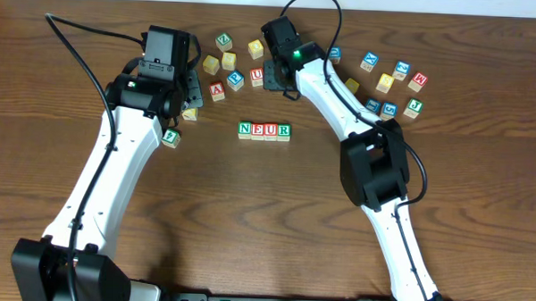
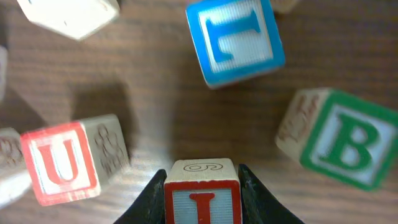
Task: Spell out NEURIPS
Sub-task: 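Lower the right gripper and close it on red I, then carry red I and set it down right of green R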
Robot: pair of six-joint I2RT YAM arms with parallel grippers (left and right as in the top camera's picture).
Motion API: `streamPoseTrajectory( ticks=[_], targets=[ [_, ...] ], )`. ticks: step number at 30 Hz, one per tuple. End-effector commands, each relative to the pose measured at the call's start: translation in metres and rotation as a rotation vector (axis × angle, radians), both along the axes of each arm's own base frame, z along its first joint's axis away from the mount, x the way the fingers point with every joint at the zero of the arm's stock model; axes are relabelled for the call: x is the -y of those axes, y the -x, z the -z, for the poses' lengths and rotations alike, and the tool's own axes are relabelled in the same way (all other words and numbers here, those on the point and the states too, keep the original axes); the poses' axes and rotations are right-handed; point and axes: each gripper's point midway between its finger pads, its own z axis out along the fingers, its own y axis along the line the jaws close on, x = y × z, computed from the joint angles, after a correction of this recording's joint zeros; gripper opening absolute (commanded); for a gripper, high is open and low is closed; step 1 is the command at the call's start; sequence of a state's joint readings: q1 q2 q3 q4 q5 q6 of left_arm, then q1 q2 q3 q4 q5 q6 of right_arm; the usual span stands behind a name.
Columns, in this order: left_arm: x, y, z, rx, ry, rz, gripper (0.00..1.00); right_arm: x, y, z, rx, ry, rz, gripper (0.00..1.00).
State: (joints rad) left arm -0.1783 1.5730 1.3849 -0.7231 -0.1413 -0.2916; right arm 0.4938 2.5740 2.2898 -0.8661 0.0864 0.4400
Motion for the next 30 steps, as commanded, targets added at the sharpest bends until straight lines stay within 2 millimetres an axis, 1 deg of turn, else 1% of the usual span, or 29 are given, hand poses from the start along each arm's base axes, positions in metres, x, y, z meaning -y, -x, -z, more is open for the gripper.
streamPoseTrajectory(
  ticks=[1, 4, 6, 7, 9, 11, 13, 17, 22, 26, 28, 30],
  targets=[
    [-0.004, 0.002, 0.001, -0.003, -0.01, -0.02, 0.49, 0.009, 0.001, -0.055, 0.057, 0.008, -0.032, 0.26],
    [-0.004, 0.002, 0.001, -0.002, -0.01, -0.02, 0.5, 0.021, 0.019, -0.062, -0.007, 0.04, -0.032, 0.25],
    [-0.004, 0.002, 0.001, -0.002, -0.01, -0.02, 0.49, 0.029, 0.032, -0.056, -0.066, 0.072, -0.037, 0.23],
    [-0.004, 0.002, 0.001, -0.002, -0.01, -0.02, 0.5, 0.036, 0.044, -0.052, -0.119, 0.1, -0.04, 0.22],
    [-0.004, 0.002, 0.001, -0.002, -0.01, -0.02, 0.5, 0.044, 0.06, -0.043, -0.191, 0.136, -0.042, 0.2],
    [-0.004, 0.002, 0.001, -0.002, -0.01, -0.02, 0.49, 0.05, 0.072, -0.038, -0.245, 0.163, -0.043, 0.18],
    [-0.004, 0.002, 0.001, -0.002, -0.01, -0.02, 0.5, 0.053, 0.08, -0.034, -0.282, 0.18, -0.046, 0.19],
    [-0.004, 0.002, 0.001, -0.001, -0.009, -0.02, 0.5, 0.053, 0.094, -0.03, -0.335, 0.187, -0.057, 0.2],
    [-0.004, 0.002, 0.001, -0.001, -0.01, -0.02, 0.5, 0.054, 0.1, -0.023, -0.361, 0.189, -0.059, 0.21],
    [-0.004, 0.002, 0.001, -0.002, -0.01, -0.02, 0.5, 0.054, 0.107, -0.007, -0.389, 0.191, -0.063, 0.19],
    [-0.004, 0.002, 0.001, -0.002, -0.01, -0.02, 0.5, 0.053, 0.112, 0.002, -0.41, 0.183, -0.069, 0.17],
    [-0.004, 0.002, 0.001, -0.001, -0.009, -0.02, 0.5, 0.052, 0.115, 0.006, -0.424, 0.174, -0.071, 0.15]
  ],
)
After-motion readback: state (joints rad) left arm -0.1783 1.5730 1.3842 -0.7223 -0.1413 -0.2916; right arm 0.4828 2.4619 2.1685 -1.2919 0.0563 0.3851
